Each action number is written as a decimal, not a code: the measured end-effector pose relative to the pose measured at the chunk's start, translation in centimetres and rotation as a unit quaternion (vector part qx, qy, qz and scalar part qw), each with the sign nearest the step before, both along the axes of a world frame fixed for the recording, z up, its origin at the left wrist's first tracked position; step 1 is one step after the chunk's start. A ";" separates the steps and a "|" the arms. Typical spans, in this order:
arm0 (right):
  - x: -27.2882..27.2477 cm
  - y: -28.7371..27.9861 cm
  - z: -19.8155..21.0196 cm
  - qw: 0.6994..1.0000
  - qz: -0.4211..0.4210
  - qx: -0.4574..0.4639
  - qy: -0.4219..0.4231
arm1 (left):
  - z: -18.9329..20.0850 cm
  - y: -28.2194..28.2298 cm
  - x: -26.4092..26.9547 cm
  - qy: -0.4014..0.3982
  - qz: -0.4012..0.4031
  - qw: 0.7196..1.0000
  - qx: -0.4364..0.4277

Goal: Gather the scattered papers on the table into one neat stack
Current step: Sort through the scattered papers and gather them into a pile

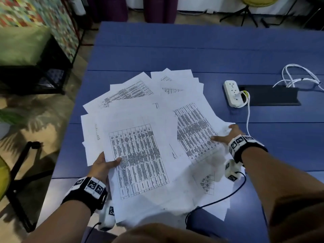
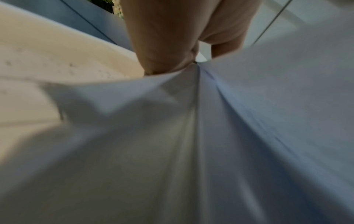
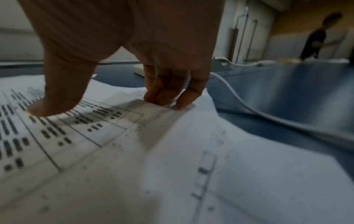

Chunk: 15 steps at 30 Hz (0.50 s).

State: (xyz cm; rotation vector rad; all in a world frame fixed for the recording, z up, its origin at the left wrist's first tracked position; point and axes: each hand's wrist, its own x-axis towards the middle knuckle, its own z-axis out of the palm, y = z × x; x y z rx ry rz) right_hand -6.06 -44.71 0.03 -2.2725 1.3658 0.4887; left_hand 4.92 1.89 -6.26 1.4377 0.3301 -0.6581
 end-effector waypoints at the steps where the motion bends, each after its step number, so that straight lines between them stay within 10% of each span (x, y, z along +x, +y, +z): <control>1: 0.0 0.0 0.3 0.999 -0.022 0.031 -0.024 | -0.6 0.2 0.2 -0.002 0.005 1.000 -0.003; 7: 0.5 1.4 1.0 0.999 0.031 -0.015 -0.007 | 0.1 -0.2 -0.1 0.003 0.005 1.000 -0.004; 15: 1.9 4.1 4.0 0.979 0.031 0.081 -0.184 | 0.0 -0.6 -0.2 -0.009 0.007 1.000 0.025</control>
